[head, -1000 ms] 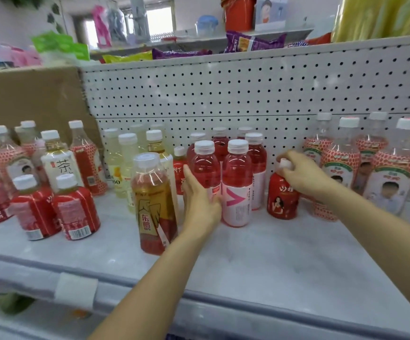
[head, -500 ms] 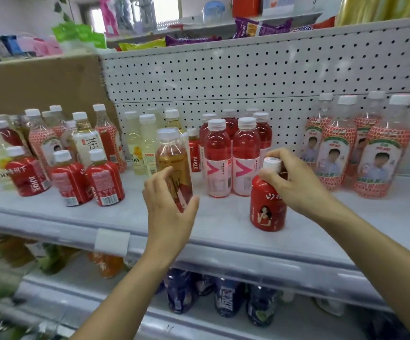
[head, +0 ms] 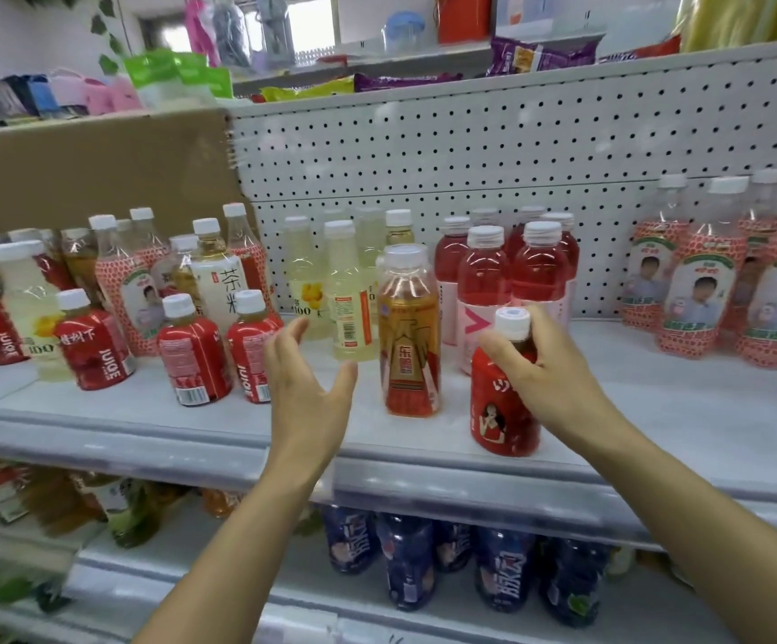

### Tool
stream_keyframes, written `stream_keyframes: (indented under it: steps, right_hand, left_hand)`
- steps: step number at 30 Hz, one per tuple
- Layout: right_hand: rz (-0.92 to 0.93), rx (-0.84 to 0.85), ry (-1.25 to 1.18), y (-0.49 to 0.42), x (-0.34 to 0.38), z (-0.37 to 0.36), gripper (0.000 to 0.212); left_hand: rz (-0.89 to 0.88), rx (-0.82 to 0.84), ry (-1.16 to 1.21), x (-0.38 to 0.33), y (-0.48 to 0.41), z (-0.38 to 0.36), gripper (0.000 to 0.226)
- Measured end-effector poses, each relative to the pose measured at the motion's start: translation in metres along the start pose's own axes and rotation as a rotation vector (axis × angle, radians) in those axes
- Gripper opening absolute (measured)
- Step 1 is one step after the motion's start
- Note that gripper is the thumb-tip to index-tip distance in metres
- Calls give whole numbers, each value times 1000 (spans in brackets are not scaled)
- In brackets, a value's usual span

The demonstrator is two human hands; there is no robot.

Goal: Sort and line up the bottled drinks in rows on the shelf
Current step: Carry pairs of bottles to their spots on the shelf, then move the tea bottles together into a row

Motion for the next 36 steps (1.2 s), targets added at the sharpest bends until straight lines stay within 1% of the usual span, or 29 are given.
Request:
stream_keyframes:
  steps: [2,4,6,9,10,11,13,14,19,23,26,28,31,33,34,35,36]
  right_hand:
    - [4,-71,-12,1,1,-10,12]
    - [-22,-137,-36,3,-1,-19,17]
    - [-35,-220,-52,4,-1,-25,20]
    - [-12,-327,-44,8,3,-31,7]
    - [-9,-350,-42,9,5,-34,3]
    - [-9,-372,-38,10,7,-36,3]
    - [-19,-410,-33,11,9,-40,3]
    - [-26,-427,-30,10,10,-41,3]
    - [-36,-473,-6,13,17,-53,7]
    - [-26,-482,-7,17,21,-62,12]
    - [-27,-471,-15,17,22,-64,12]
    - [-32,-469,-28,16,22,-63,13]
    - [-44,-446,-26,15,20,-62,13]
    - [-53,-421,-26,13,18,-61,14]
    - [-55,-412,-31,13,17,-60,14]
    - [-56,-407,-38,13,17,-59,13]
    - [-55,-401,-42,12,17,-58,12]
  left_hand:
    - [-36,-69,-46,14,-21,20,70]
    - [-22,-97,-40,30,-44,35,73]
    - [27,-58,9,48,-66,43,78]
    - [94,45,121,65,-89,43,81]
    - [120,74,152,69,-94,43,77]
    - [141,98,177,72,-98,43,69]
    - [133,144,183,76,-106,42,42]
    - [114,167,175,75,-107,43,32]
    - [54,309,205,70,-104,42,22]
    - [33,449,348,53,-91,28,14]
    - [-2,473,368,44,-92,8,6]
    - [-20,450,343,42,-98,-8,11]
    - [-80,374,207,34,-106,-21,28]
    - [-228,206,110,20,-99,-13,40]
    - [-333,131,119,8,-90,-7,42]
    - [-420,122,166,-5,-80,-3,46]
    - [-457,193,228,-19,-71,-4,52]
Point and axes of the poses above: each hand's wrist, its own y-axis away from the middle knuckle, its own z-axis out of the back of the hand, x = y × z, the point moved 3 cm from there along -y, towards the middle knuckle, and after that the axes turned 5 degrees about x, right-handed, at the moved point
